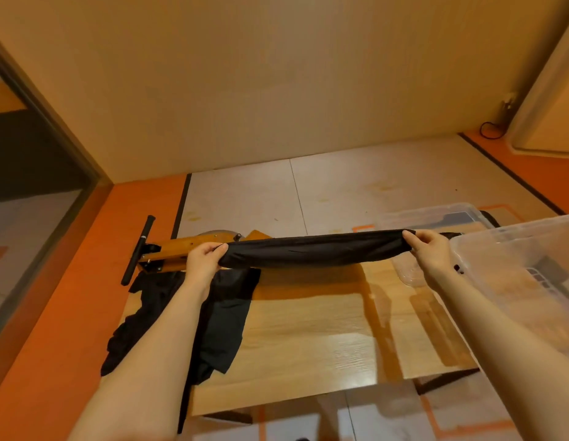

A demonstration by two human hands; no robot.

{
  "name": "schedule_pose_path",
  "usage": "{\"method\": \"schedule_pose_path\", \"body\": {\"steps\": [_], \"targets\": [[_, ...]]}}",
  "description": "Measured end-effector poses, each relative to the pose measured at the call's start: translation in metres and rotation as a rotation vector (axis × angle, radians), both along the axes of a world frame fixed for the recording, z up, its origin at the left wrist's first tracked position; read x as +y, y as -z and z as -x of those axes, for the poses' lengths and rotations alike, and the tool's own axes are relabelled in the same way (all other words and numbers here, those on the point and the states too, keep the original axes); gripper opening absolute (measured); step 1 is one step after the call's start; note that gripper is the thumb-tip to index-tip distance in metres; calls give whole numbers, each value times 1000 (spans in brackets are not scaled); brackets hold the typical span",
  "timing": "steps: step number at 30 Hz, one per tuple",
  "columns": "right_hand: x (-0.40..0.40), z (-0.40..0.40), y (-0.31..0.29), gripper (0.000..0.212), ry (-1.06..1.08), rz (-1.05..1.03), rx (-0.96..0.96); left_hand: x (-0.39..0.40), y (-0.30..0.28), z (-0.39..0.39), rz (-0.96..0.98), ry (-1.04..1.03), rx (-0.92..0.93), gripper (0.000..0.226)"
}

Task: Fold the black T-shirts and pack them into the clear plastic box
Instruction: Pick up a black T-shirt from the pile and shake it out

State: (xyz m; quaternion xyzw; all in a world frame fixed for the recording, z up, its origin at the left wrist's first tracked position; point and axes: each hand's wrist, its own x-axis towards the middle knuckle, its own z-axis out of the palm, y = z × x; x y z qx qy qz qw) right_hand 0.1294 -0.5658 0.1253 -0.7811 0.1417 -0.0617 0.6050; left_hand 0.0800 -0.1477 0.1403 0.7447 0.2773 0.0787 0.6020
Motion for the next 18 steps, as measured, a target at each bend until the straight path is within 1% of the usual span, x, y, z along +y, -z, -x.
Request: {"method": "schedule_pose_path", "body": {"steps": [3, 6, 10, 15, 18], "targets": [[-4, 20, 12, 22, -29, -2, 29, -14, 10, 20, 3, -14, 15, 14], [-8, 43, 21, 21, -80, 10, 62, -27, 21, 39, 4, -47, 53, 17], [-22, 62, 38, 23, -194, 130, 74, -37, 41, 68, 4, -76, 124, 14], [-37, 77, 49, 21, -287, 174, 94, -37, 60, 105, 2, 23, 252, 11], [-46, 82, 56, 18, -353, 186, 118, -32, 66, 123, 45, 83, 320, 12]]}}
